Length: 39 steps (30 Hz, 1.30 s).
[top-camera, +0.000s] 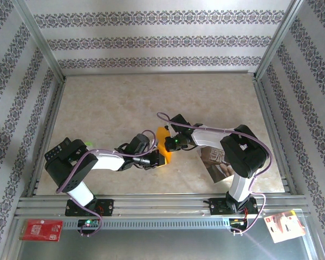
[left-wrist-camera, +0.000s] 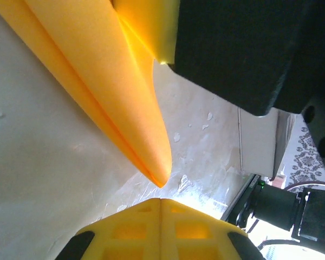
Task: Fold a paper plane with a square sheet of paper (pick it up from the middle)
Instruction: Third fold the triangle at the center of the table.
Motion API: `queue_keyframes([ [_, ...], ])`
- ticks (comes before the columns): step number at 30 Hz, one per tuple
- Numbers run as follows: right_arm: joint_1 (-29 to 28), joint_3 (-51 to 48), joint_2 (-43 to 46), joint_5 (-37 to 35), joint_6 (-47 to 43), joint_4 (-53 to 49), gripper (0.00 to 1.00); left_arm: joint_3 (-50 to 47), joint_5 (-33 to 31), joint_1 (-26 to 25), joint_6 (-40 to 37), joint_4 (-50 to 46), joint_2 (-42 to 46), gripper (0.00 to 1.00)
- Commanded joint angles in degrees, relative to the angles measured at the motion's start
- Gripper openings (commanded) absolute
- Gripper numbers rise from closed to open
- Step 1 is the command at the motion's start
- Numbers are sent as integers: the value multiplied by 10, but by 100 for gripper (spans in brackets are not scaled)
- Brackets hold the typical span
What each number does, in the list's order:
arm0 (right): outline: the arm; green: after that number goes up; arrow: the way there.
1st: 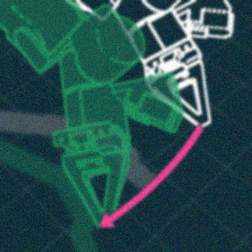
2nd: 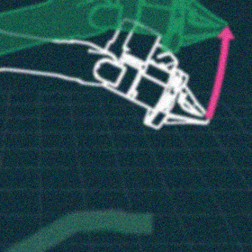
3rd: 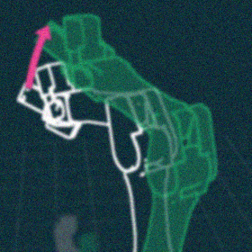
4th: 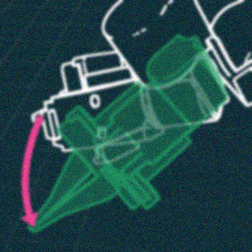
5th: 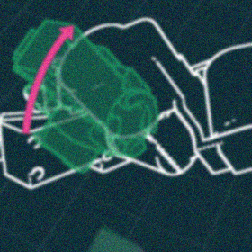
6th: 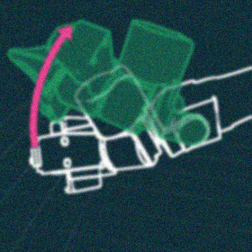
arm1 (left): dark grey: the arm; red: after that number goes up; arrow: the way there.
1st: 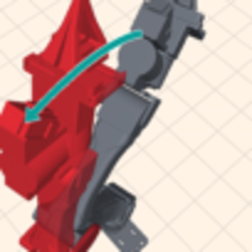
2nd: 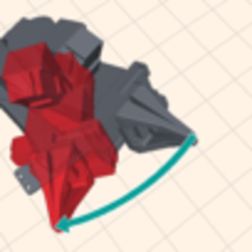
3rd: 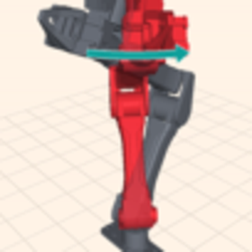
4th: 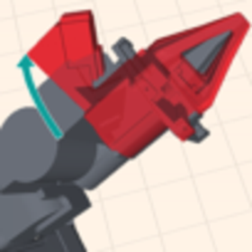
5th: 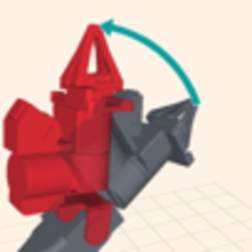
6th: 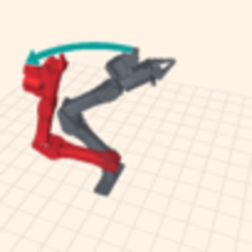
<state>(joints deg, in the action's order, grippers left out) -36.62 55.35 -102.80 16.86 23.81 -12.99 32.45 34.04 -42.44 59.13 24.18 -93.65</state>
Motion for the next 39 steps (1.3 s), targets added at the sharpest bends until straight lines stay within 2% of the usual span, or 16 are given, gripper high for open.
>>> queue_keyframes([
  [1,-5,-23,-33,-12,1,-30,2,-6,-15,-5,29,78,3,5],
  [13,-1,-24,-38,-5,-2,-34,1,-5,-30,-14,102,194,-66,5],
  [20,0,-27,-38,-5,-2,-29,2,-11,-40,-13,105,180,-62,9],
  [39,1,-35,-34,-9,-3,-30,1,-18,-52,-9,110,118,-75,8],
])
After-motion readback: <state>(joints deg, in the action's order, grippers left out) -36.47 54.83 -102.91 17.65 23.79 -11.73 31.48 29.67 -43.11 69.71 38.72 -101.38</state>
